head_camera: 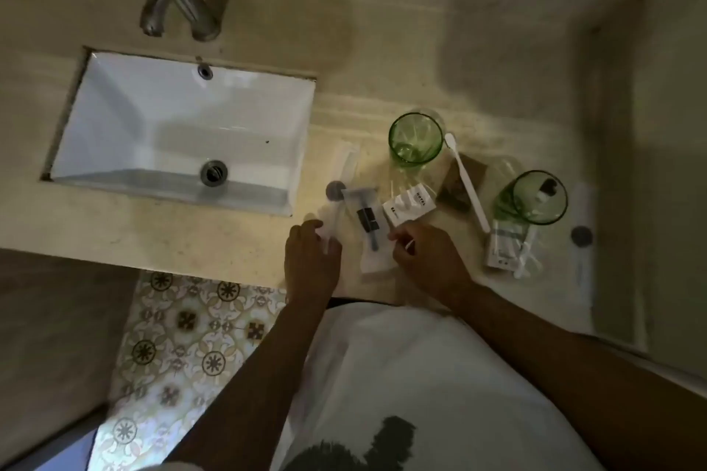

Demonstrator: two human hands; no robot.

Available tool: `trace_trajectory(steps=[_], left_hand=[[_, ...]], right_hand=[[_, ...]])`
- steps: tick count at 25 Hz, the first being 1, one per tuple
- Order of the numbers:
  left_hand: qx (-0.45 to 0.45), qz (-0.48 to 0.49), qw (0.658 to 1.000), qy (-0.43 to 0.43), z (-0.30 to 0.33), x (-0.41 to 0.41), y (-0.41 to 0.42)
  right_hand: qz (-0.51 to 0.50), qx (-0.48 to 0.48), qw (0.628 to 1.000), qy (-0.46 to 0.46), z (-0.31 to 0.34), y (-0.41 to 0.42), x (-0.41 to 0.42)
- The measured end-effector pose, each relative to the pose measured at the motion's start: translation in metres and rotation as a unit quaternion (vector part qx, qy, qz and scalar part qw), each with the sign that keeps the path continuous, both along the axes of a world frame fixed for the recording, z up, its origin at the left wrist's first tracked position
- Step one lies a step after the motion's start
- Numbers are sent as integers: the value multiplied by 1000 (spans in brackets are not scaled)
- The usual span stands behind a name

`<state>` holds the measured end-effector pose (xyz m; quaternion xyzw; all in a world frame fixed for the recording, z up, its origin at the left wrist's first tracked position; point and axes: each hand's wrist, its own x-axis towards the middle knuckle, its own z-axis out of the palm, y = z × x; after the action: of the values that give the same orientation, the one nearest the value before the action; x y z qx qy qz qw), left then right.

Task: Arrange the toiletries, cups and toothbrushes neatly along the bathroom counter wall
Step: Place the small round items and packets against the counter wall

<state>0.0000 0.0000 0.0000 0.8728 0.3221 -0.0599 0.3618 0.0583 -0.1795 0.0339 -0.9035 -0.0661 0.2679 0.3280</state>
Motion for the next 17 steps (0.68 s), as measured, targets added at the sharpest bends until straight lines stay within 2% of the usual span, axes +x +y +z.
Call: trace_trajectory(steps=[4,7,9,12,17], left_hand=[[11,-59,998,30,-9,27,31],[43,-128,989,65,-13,36,41],[63,-156,983,67,-11,38,41],[41,-117,991,55,-8,40,36],[-29,-27,994,106,-7,42,30]], right_hand=[[20,35,999,11,11,51,12],[43,22,997,63,10,85,21],[23,5,993,113,5,99,21],[-29,-5,988,150,0,106,18],[-170,68,954,237,-4,106,30]])
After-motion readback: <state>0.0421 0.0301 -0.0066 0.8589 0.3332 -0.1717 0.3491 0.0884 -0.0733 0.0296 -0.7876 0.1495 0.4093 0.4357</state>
